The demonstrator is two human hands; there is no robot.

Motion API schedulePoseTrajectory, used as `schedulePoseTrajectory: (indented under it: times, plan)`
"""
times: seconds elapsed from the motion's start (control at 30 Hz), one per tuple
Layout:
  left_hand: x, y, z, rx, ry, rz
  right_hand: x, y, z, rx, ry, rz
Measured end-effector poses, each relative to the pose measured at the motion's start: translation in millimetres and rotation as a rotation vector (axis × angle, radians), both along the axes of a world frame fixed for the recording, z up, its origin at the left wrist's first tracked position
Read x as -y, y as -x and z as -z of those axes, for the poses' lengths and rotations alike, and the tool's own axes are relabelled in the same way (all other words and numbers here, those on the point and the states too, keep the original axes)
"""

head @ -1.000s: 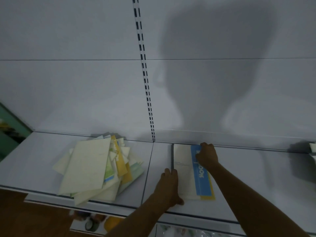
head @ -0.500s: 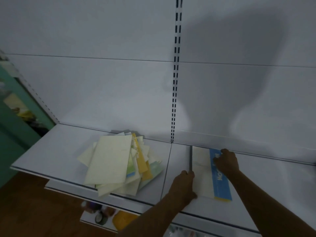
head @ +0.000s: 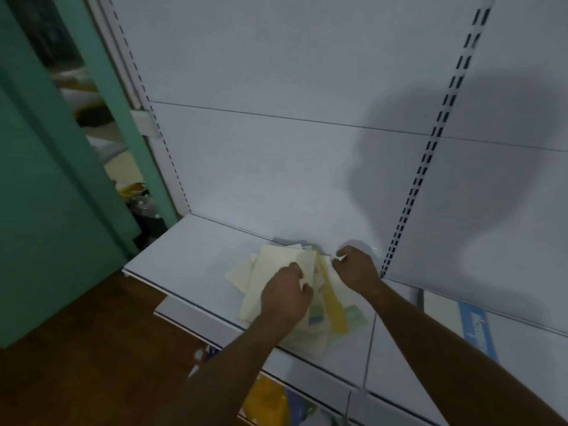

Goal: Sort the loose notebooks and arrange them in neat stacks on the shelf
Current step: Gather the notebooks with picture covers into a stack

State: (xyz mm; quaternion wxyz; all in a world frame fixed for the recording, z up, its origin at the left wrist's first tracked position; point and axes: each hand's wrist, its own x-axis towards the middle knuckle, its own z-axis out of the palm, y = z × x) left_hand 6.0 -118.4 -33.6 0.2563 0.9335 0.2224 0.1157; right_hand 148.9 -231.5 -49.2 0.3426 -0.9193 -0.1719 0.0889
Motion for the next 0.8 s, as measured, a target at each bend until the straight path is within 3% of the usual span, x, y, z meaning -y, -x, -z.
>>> schedulePoseTrajectory:
  times: [0.17, 0.33, 0.57, 0.8]
  plan:
    - [-66.2, 27.9, 3.0, -0.203, -0.011, -0.244, -60.9, 19.9, 6.2, -0.051, 0.176, -0.059]
    - [-81.8, 42.9, 21.7, -0.376, 0.044, -0.219, -75.8, 32.6, 13.9, -0.072, 0.213, 0.070]
    - [-77.2, 40.1, 17.2, -0.284, 0.052, -0.190, -67.8, 39.2, 11.2, -0.057, 0.062, 0.135]
    - [-38.9, 29.5, 4.2, -0.173, 0.197, -0.097, -26.9, 33.0, -1.0, -0.008, -0.056, 0.150]
